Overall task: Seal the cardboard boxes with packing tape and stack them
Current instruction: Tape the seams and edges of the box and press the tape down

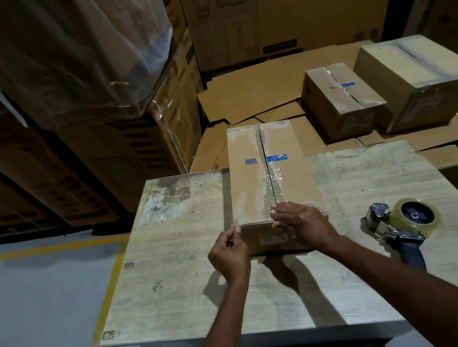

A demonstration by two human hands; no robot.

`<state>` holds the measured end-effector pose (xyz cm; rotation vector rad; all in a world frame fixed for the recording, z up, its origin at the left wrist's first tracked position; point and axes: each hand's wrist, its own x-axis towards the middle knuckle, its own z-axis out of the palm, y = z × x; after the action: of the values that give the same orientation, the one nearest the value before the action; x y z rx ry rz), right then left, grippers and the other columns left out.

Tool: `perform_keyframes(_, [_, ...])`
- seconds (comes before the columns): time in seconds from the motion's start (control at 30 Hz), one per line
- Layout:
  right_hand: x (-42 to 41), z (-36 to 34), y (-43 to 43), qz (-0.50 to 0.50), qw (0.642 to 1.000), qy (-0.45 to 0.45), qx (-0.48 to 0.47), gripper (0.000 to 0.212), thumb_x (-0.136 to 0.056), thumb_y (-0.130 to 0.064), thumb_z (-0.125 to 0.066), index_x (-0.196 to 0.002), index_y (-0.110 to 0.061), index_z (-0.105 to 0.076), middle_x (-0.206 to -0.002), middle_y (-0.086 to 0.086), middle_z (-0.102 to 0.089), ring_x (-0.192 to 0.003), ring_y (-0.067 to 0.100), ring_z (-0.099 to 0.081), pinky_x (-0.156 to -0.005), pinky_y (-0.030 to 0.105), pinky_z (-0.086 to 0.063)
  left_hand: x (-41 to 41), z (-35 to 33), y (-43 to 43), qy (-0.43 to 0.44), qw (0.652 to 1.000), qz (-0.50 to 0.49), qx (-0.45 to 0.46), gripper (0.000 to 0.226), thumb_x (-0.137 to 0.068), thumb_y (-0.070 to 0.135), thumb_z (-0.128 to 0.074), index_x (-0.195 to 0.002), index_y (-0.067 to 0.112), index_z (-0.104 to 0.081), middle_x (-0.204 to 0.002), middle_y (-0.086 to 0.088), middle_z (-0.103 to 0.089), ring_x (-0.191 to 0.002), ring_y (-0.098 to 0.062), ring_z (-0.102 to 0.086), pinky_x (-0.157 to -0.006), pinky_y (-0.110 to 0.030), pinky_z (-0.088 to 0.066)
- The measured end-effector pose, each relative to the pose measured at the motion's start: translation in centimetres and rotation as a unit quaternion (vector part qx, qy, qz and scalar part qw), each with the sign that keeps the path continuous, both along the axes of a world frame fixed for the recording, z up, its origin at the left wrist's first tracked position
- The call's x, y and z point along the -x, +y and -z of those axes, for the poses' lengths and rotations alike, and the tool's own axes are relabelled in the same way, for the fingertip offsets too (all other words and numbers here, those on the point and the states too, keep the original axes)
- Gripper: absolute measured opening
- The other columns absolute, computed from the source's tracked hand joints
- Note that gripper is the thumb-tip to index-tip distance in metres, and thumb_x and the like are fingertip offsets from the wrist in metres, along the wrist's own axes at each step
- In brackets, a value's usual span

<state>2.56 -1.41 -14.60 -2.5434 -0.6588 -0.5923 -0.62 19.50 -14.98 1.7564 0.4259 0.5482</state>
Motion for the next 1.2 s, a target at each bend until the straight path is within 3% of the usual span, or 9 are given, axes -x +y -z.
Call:
perform_keyframes(0.17, [-0.1, 0.6, 0.2, -0.018, 0.999, -0.040, -0.029, 0.037, -0.097, -0.038, -0.059, -0.114, -0.012, -0.079, -0.121, 0.009, -0.074, -0.114, 0.023, -0.071, -0.101, 0.044, -0.056, 0.5, 0.5, -0.7, -0.034, 0.995, -0.027, -0.092, 0.017, -0.085, 0.005, -0.080, -0.102, 0.010, -0.081, -0.097, -0.002, -0.079, -0.091, -0.011, -0.072, -0.087, -0.040, -0.059])
perform_keyframes(0.3, [-0.1, 0.9, 0.3, -0.019, 0.998, -0.051, -0.028, 0.030, -0.088, -0.023, -0.081, -0.115, -0.010, -0.078, -0.122, 0.011, -0.074, -0.115, 0.026, -0.071, -0.102, 0.046, -0.055, 1.6, 1.8, -2.2, -0.029, 0.971, 0.026, -0.235, 0.030, -0.092, 0.000, -0.066, -0.121, 0.004, -0.073, -0.127, -0.014, -0.070, -0.124, -0.026, -0.064, -0.101, -0.036, -0.038])
perform_keyframes(0.47, [0.3, 0.7, 0.3, -0.021, 0.998, -0.061, -0.013, 0.030, -0.094, -0.028, -0.070, -0.116, -0.009, -0.078, -0.123, 0.013, -0.073, -0.115, 0.027, -0.071, -0.103, 0.047, -0.054, 2.7, 3.7, -1.0, 0.038, 0.890, 0.141, -0.433, 0.074, -0.075, -0.002, -0.055, -0.149, 0.003, -0.047, -0.156, -0.022, -0.043, -0.151, -0.034, -0.030, -0.121, -0.053, -0.019])
perform_keyframes(0.57, [0.3, 0.7, 0.3, -0.026, 0.998, -0.061, -0.011, 0.039, -0.097, -0.037, -0.057, -0.115, -0.010, -0.078, -0.122, 0.013, -0.074, -0.115, 0.027, -0.071, -0.107, 0.043, -0.048, 3.1, 4.4, 0.8, 0.039, 0.819, 0.202, -0.535, 0.073, -0.077, 0.004, -0.035, -0.149, 0.001, -0.047, -0.159, -0.022, -0.035, -0.152, -0.037, -0.027, -0.119, -0.060, -0.019])
perform_keyframes(0.7, [0.4, 0.3, 0.4, -0.024, 0.997, -0.074, -0.009, 0.040, -0.096, -0.036, -0.056, -0.113, -0.008, -0.079, -0.120, 0.015, -0.074, -0.112, 0.029, -0.072, -0.107, 0.046, -0.044, 3.2, 5.6, 2.4, 0.009, 0.735, 0.299, -0.608, 0.074, -0.072, 0.000, -0.051, -0.146, 0.002, -0.052, -0.158, -0.019, -0.040, -0.153, -0.034, -0.023, -0.116, -0.056, -0.025])
perform_keyframes(0.77, [0.5, -0.1, 0.5, -0.024, 0.995, -0.095, 0.001, 0.043, -0.098, -0.037, -0.052, -0.111, -0.006, -0.079, -0.118, 0.016, -0.075, -0.109, 0.030, -0.073, -0.105, 0.046, -0.044, 3.3, 5.8, 2.9, -0.024, 0.740, 0.320, -0.591, 0.073, -0.072, -0.005, -0.043, -0.144, 0.001, -0.055, -0.156, -0.018, -0.044, -0.154, -0.032, -0.021, -0.115, -0.053, -0.030])
perform_keyframes(0.9, [1.0, -0.3, 0.8, -0.015, 0.996, -0.092, 0.008, 0.062, -0.111, -0.045, -0.030, -0.113, -0.006, -0.078, -0.120, 0.015, -0.075, -0.113, 0.029, -0.071, -0.107, 0.041, -0.042, 2.7, 4.5, 4.3, -0.112, 0.782, 0.308, -0.531, 0.075, -0.074, -0.020, -0.061, -0.146, -0.001, -0.050, -0.158, -0.018, -0.040, -0.153, -0.030, -0.028, -0.120, -0.050, -0.031])
perform_keyframes(1.1, [1.6, 0.4, 1.3, 0.020, 0.997, -0.041, 0.060, 0.046, -0.102, -0.033, -0.045, -0.129, -0.006, -0.069, -0.135, 0.017, -0.067, -0.129, 0.034, -0.062, -0.115, 0.050, -0.034, -1.6, 0.6, 4.5, -0.117, 0.800, 0.304, -0.504, 0.090, -0.071, -0.023, -0.065, -0.153, 0.004, -0.041, -0.162, -0.016, -0.036, -0.155, -0.030, -0.024, -0.127, -0.045, -0.018])
perform_keyframes(1.2, [1.6, 0.5, 2.2, 0.032, 0.995, -0.057, 0.078, 0.037, -0.097, -0.020, -0.067, -0.132, -0.006, -0.067, -0.137, 0.018, -0.065, -0.131, 0.035, -0.060, -0.116, 0.053, -0.031, -2.8, 0.4, 4.3, -0.084, 0.809, 0.320, -0.486, 0.091, -0.065, -0.024, -0.068, -0.149, 0.006, -0.048, -0.156, -0.013, -0.045, -0.150, -0.026, -0.034, -0.128, -0.033, -0.012])
